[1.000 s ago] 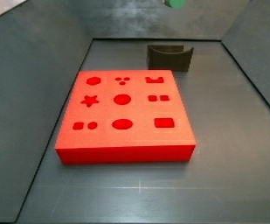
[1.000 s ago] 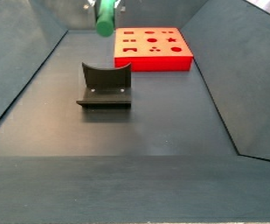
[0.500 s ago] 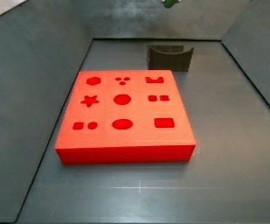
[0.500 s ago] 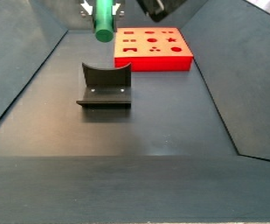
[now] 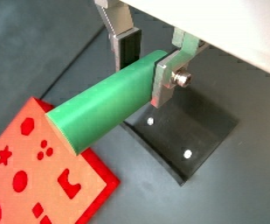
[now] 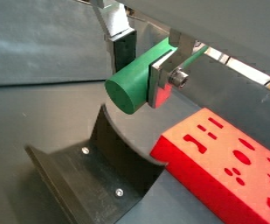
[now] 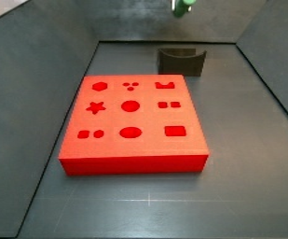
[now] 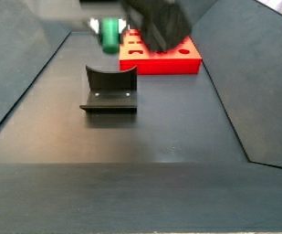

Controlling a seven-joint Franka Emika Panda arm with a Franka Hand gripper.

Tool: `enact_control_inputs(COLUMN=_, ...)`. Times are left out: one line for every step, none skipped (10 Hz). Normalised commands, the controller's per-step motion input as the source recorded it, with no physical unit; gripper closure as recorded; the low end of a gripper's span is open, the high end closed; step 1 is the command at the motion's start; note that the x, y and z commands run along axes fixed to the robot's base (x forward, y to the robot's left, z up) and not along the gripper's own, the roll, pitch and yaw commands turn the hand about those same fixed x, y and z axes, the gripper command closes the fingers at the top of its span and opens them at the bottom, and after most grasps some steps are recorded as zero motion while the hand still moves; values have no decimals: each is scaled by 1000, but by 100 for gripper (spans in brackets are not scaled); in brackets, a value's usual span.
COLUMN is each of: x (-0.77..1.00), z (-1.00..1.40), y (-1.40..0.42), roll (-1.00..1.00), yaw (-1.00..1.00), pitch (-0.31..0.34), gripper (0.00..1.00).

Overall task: Pick up the round object. Move up. Place the round object on the fixture. Regrasp the round object. Move to above the board. Insert the round object.
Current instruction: Place the round object on the fixture.

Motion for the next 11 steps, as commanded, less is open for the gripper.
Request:
enact_control_inputs(x=124, z=-1000, y=77, roll=-1000, yaw=-134, pitch=67, gripper=100)
enact_control_inputs(x=134, z=-1000, y=85, roll=-1000, yaw=-145, pitch=78, gripper=100)
enact_control_inputs(x=139, z=-1000, y=88, roll=-1000, yaw=-155, pitch=78, gripper=100)
enact_control_inputs(x=149, z=-1000, y=95, roll=-834, yaw=-156, pitch=65, gripper=100)
enact_control_inputs(x=161, z=-1000, y=103, roll=-618, yaw=-145, pitch=48, gripper=100)
enact_control_inputs(x=169, z=-1000, y=110, roll=-457, yaw=-136, pitch=41, gripper=100)
enact_control_inputs(x=174, z=-1000, y=114, roll=-352, yaw=-130, pitch=40, gripper=100)
enact_control_inputs(x=183, z=-1000, y=107, roll=-220, yaw=-117, pitch=29, gripper=100)
enact_control_inputs(x=165, z=-890, y=106, roll=-177, yaw=-107, pitch=16, gripper=100)
enact_control_inputs(x=141, z=-712, y=91, roll=-167, yaw=-102, pitch=7, gripper=100)
enact_control_inputs(x=115, z=-553, y=76, roll=-160, yaw=-96, pitch=0, gripper=100)
